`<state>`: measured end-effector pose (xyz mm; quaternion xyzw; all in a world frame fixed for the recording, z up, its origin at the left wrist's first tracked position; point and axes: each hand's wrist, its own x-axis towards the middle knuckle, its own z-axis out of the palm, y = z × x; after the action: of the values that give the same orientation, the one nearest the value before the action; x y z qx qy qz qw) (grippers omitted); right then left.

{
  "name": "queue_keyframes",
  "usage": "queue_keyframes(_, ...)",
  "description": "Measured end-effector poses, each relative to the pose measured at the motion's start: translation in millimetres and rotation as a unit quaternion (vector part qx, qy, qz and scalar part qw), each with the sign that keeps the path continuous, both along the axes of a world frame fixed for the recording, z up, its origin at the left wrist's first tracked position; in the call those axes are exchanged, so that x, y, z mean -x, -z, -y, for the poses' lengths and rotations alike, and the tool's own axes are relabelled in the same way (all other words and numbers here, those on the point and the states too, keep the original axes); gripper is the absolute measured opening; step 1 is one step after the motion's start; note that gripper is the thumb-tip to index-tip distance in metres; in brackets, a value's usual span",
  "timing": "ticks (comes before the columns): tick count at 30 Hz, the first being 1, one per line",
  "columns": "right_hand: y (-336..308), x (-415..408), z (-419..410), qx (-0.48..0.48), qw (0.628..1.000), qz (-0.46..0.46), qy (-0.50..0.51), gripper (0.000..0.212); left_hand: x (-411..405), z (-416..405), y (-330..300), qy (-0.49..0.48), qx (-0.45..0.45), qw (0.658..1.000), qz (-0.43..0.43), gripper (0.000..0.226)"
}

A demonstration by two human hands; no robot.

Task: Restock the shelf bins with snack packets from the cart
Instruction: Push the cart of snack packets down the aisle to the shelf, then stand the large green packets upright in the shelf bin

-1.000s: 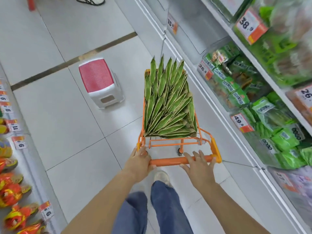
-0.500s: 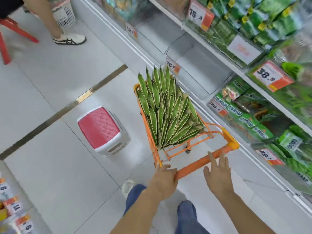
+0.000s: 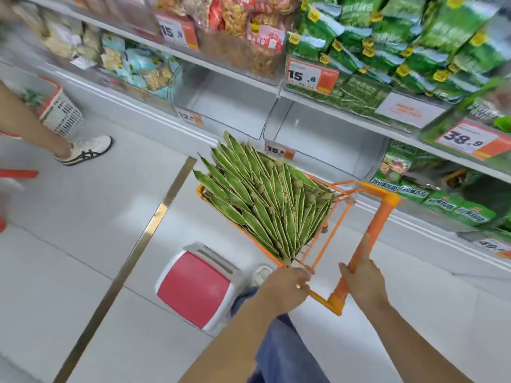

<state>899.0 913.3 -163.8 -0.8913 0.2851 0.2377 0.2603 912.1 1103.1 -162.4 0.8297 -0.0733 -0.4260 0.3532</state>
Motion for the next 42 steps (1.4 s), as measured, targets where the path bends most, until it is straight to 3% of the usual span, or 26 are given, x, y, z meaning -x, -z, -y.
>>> queue_keyframes(4, -4, -28, -15, 0.016, 1.000, -0.025, -0.008, 0.087, -72, -67, 7, 0.002, -0.091, 0.995, 0.033, 0.033)
queue_keyframes(7, -4, -43, -23, 0.037, 0.998, -0.042, -0.008, 0.084, -127, -117, 6, -0.062, -0.154, 0.984, 0.062, 0.032)
queue_keyframes(11, -1, -53, -37, 0.054, 0.997, -0.055, 0.021, 0.082, -200, -173, -7, -0.201, -0.170, 0.952, 0.155, 0.031)
queue_keyframes(13, -4, -61, -49, 0.105, 0.990, -0.079, 0.051, 0.080, -239, -196, -9, -0.169, -0.183, 0.943, 0.220, 0.032)
queue_keyframes(14, -4, -68, -57, 0.154, 0.985, -0.052, 0.065, 0.079, -259, -204, -6, -0.129, -0.186, 0.939, 0.259, 0.036)
queue_keyframes(17, 2, -109, -97, 0.252, 0.950, 0.163, 0.084, 0.061, -323, -215, 7, -0.023, -0.130, 0.931, 0.340, 0.049)
queue_keyframes(20, 20, -171, -163, 0.233, 0.938, 0.256, 0.023, 0.048, -377, -213, 34, 0.013, -0.058, 0.964, 0.261, 0.057)
queue_keyframes(22, 37, -212, -204, 0.177, 0.945, 0.276, 0.005, 0.045, -401, -215, 55, 0.047, -0.014, 0.977, 0.206, 0.049)
queue_keyframes(25, 61, -256, -244, 0.120, 0.943, 0.308, -0.036, 0.043, -416, -223, 77, 0.109, 0.064, 0.979, 0.159, 0.028)
queue_keyframes(30, 87, -297, -254, 0.027, 0.942, 0.314, -0.114, 0.049, -441, -222, 90, 0.137, 0.166, 0.974, 0.075, 0.019)
queue_keyframes(33, 96, -310, -251, 0.013, 0.953, 0.271, -0.132, 0.052, -451, -218, 99, 0.155, 0.192, 0.966, 0.072, 0.012)
queue_keyframes(39, 108, -324, -240, 0.044, 0.935, 0.308, -0.170, 0.046, -456, -213, 141, 0.171, 0.227, 0.952, 0.112, 0.042)
queue_keyframes(42, 110, -322, -240, 0.055, 0.928, 0.330, -0.162, 0.039, -453, -219, 159, 0.127, 0.268, 0.942, 0.159, 0.016)
